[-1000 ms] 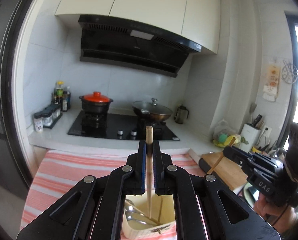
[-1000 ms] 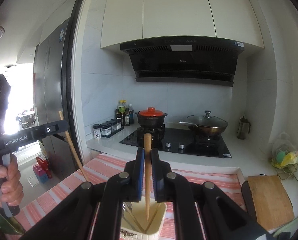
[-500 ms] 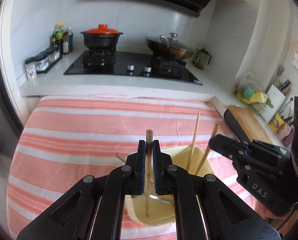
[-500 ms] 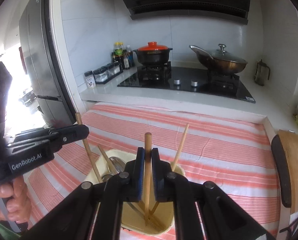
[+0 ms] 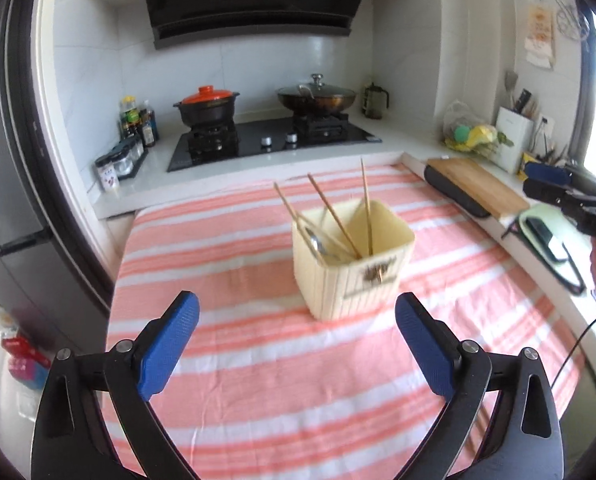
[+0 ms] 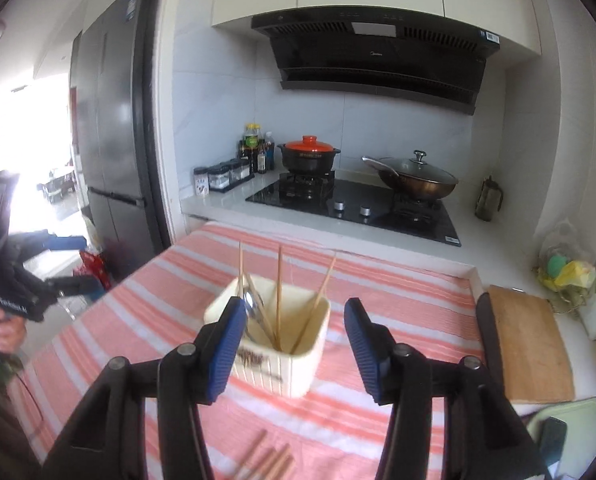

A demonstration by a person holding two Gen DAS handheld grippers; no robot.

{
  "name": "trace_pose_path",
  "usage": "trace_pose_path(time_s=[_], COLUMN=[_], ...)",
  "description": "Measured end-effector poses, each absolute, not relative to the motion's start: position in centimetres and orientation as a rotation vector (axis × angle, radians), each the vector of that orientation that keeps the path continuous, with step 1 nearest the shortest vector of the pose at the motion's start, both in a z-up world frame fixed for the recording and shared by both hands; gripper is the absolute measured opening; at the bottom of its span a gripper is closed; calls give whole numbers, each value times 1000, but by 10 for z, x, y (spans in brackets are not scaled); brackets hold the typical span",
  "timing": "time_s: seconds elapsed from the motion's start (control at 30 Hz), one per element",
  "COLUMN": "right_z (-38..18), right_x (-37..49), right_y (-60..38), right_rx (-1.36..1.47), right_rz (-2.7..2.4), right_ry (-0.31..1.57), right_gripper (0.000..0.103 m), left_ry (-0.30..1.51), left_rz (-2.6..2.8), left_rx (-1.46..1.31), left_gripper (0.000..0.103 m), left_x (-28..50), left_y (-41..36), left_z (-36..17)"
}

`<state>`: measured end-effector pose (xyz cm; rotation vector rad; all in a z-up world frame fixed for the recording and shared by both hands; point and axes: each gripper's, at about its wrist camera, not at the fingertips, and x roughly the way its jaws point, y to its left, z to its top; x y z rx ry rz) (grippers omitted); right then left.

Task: Organize utensils
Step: 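Open both tools to drop the chopsticks into the basket, then withdraw both tools toward the remaining chopsticks on the cloth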

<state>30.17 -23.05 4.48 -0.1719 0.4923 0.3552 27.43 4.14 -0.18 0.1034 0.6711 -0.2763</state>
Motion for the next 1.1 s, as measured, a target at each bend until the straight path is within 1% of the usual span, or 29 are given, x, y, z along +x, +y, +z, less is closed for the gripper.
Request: trace_pose_path(time_s=[0.1, 0.23, 0.3, 0.37, 0.5, 0.7, 1.1], right_z=[0, -88, -127, -152, -167, -168, -174], right_x=[239, 174, 152, 133, 115, 122, 118], right_y=[-246, -260, -265, -271, -284, -298, -290], right_rx=[-225, -167, -110, -62, 16, 111, 116], right_rz=[282, 143, 73, 14, 12, -11, 40], right_ry=[505, 568, 617, 644, 647, 640, 663], right_gripper=[52, 52, 52, 52, 52, 52, 52], left_ry=[743, 788, 802, 830, 861, 891, 920], left_rz=[-272, -262, -253, -263, -270, -304, -292], left_rx=[51, -46, -90, -115, -114, -143, 18], left_gripper=[99, 99, 99, 99, 99, 99, 99], left_x=[227, 182, 172, 170, 178, 201, 233], left_y=[40, 21, 12, 3, -12, -39, -112], left_z=[-54, -119, -142, -156, -168, -171, -190])
